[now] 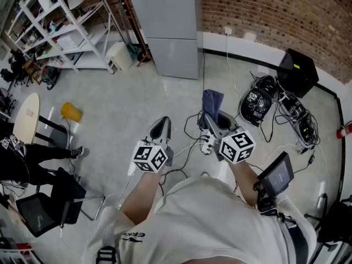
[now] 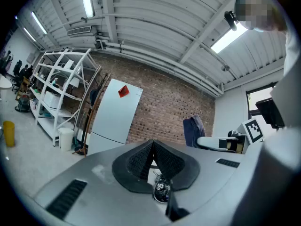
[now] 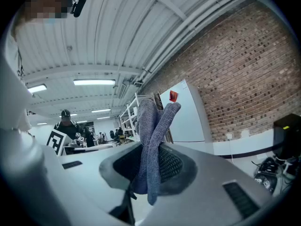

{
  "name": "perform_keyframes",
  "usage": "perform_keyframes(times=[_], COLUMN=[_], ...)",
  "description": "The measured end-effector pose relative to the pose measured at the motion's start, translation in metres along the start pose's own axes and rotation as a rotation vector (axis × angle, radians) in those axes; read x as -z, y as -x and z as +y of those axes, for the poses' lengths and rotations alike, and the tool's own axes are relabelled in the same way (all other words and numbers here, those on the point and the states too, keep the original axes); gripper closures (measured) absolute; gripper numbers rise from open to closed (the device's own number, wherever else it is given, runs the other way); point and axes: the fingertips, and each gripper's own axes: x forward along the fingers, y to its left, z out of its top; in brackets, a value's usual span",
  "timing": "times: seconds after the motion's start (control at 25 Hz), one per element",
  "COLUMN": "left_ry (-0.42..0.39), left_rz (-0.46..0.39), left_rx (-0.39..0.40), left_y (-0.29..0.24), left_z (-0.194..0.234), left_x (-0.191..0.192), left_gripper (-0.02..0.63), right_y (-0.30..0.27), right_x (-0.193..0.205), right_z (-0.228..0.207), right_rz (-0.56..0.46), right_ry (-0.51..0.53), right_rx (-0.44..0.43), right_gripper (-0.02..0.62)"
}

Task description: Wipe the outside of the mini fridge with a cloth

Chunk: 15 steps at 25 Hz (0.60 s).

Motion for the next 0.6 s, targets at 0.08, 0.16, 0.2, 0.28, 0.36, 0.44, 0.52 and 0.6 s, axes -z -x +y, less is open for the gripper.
perform_keyframes(times=[0.08,0.16,0.2,0.28,0.36,0.44,0.52,0.6], left_ry=[0.0,0.0,-0.001,0.0,0.004,0.007,0.008,0.011], left_rz=[-0.001,-0.002,-0.003,-0.006,-0.009,-0.009,-0.009,-0.013], left_rx=[-0.007,-0.016,-0.022,-0.033,-0.047,-0.063,-0.08,-0.101], left_y=[-0.001,-0.003,-0.005,-0.008,-0.01,-0.014,-0.021,-0.031], left_z=[0.001,0.002,0.003,0.003,0.004,0.005,0.006,0.007], left_x=[0.002,0.003,0.004,0.004,0.004,0.004,0.003,0.003], left_gripper=[0.601,0.601,0.601,0.601,0.601,0.601,0.601,0.601], right_y=[-0.001,-0.002,-0.003,-0.005,-0.007,-0.011,-0.016,-0.022], right_x=[0.001,0.001,0.0,0.001,0.002,0.002,-0.001,-0.003], right_z=[-0.003,-0.008,-0.01,-0.015,-0.019,-0.024,-0.032,-0.044], right_rz=[-0.003,-0.006,-0.007,-0.008,-0.004,0.002,0.007,0.012], right_ry=[-0.003,-0.006,-0.008,-0.013,-0.019,-0.027,-0.034,-0.04], right_rx=[-0.001,-0.003,-0.005,-0.014,-0.023,-0.033,-0.045,-0.061], right_gripper=[0.515,0.515,0.515,0.515,0.515,0.515,0.515,0.515])
